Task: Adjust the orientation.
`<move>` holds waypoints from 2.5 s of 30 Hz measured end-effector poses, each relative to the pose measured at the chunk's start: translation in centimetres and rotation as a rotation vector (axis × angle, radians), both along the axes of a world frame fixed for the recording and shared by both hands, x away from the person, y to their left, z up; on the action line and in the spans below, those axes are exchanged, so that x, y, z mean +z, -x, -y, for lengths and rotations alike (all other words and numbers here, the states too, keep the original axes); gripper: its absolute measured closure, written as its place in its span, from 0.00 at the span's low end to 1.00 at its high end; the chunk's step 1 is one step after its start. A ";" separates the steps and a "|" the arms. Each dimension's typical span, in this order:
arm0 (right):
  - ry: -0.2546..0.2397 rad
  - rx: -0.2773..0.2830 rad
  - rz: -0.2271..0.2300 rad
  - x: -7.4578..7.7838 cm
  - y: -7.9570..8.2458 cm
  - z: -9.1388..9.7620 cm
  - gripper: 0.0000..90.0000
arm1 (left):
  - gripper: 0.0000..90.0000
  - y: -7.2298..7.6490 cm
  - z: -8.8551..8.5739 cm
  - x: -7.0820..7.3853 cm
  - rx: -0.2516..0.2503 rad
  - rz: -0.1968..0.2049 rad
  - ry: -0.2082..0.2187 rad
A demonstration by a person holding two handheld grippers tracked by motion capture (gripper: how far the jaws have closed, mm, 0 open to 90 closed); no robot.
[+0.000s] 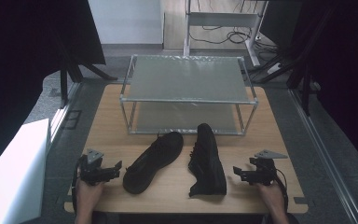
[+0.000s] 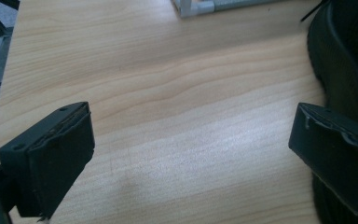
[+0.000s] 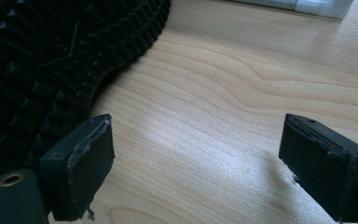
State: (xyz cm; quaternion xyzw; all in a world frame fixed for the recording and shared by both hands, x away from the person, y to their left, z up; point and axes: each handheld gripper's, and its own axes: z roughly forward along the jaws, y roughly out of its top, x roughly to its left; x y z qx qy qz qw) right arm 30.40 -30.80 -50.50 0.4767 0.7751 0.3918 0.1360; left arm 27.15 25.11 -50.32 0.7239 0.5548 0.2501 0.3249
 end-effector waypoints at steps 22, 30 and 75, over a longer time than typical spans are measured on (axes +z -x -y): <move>0.148 -0.021 0.000 -1.3 -0.1 -1.1 0.00 | 0.00 -0.7 0.1 -1.5 -0.010 -0.139 -0.009; 0.109 -0.031 0.043 -0.5 0.0 -0.6 0.00 | 0.00 -0.6 0.0 -1.0 -0.017 -0.110 0.032; -0.018 -0.075 0.009 0.8 0.6 0.4 0.00 | 0.01 1.7 8.2 -1.0 -0.353 -0.147 -0.085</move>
